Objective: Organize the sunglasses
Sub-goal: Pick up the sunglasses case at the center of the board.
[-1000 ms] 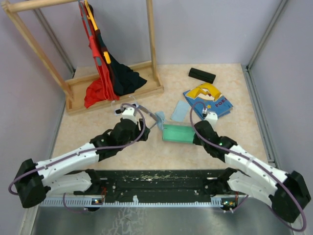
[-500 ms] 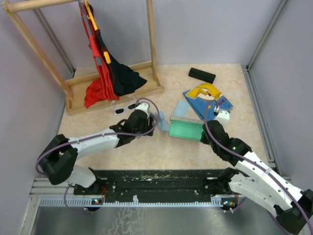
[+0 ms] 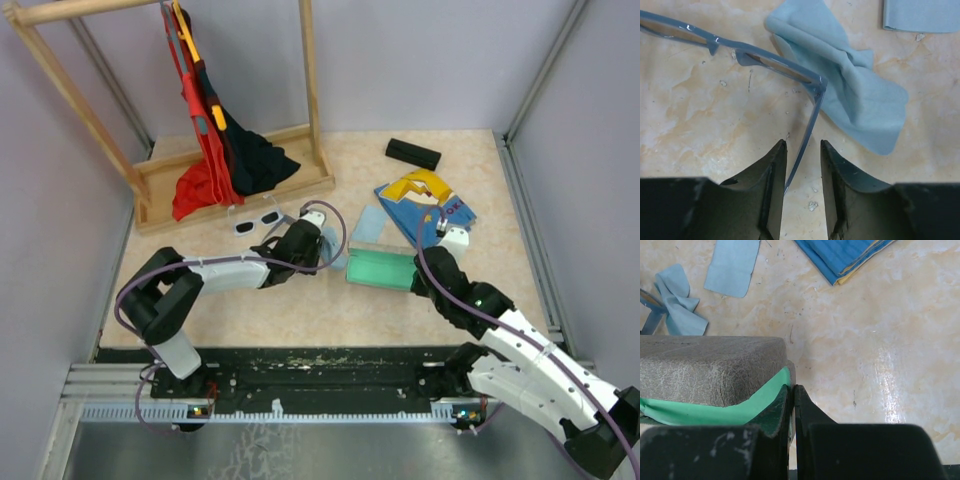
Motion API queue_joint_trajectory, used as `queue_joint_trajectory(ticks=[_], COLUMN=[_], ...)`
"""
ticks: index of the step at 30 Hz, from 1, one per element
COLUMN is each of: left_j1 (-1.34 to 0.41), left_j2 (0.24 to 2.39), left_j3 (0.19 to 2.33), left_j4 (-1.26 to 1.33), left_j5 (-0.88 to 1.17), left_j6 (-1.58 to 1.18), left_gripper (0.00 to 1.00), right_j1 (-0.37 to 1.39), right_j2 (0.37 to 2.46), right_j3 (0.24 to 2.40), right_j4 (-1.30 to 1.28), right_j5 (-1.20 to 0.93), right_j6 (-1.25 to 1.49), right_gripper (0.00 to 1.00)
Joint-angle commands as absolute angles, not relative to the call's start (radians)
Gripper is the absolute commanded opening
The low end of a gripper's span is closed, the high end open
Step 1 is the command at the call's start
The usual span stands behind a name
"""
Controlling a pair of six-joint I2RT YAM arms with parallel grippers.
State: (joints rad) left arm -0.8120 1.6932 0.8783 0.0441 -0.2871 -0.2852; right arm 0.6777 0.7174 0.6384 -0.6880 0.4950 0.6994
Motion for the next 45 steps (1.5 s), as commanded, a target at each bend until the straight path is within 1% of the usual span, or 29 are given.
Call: queue_joint_trajectory(ticks=[1,2,9,13,14,19,23,28,33,36,40,45], left_j1=[-0.807,-0.806,-0.807,-0.807,-0.807,-0.808,-0.808,-0.809,-0.807,-0.803,-0.777,-0.718], left_j2=[1.708,1.707,1.663,1.631,1.622,1.567,1.489,1.416,1.308,1.238,1.185,1.182], left_j3=[0.910,0.905,0.854,0.866,0.874,0.905,0.890,0.856,0.745,0.674,0.603,0.582], left_j4=[0.052,0.052,0.079,0.073,0.066,0.024,0.009,-0.096,-0.221,-0.264,-0.275,-0.274], left_j5=[-0.268,-0.266,-0.223,-0.207,-0.210,-0.256,-0.276,-0.326,-0.467,-0.514,-0.543,-0.549], left_j6=[-0.274,-0.276,-0.285,-0.258,-0.251,-0.222,-0.222,-0.323,-0.508,-0.584,-0.616,-0.621], left_gripper=[0.36,0.35,0.14,0.01,0.00,0.00,0.00,0.00,0.00,0.00,0.00,0.01], right_j1=[0.671,0.670,0.670,0.670,0.671,0.670,0.672,0.671,0.670,0.671,0.682,0.776], right_j2=[0.707,0.706,0.701,0.701,0.701,0.697,0.692,0.712,0.796,0.847,0.928,1.048], right_j3=[0.671,0.670,0.657,0.657,0.657,0.651,0.649,0.656,0.666,0.664,0.639,0.628], right_j4=[-0.635,-0.635,-0.614,-0.612,-0.611,-0.606,-0.609,-0.611,-0.564,-0.506,-0.381,-0.272], right_j5=[0.494,0.494,0.484,0.483,0.484,0.473,0.479,0.498,0.457,0.423,0.335,0.367], right_j6=[0.695,0.695,0.694,0.689,0.690,0.689,0.688,0.686,0.665,0.656,0.652,0.684], right_gripper=[0.00,0.00,0.00,0.00,0.00,0.00,0.00,0.00,0.00,0.00,0.00,0.00])
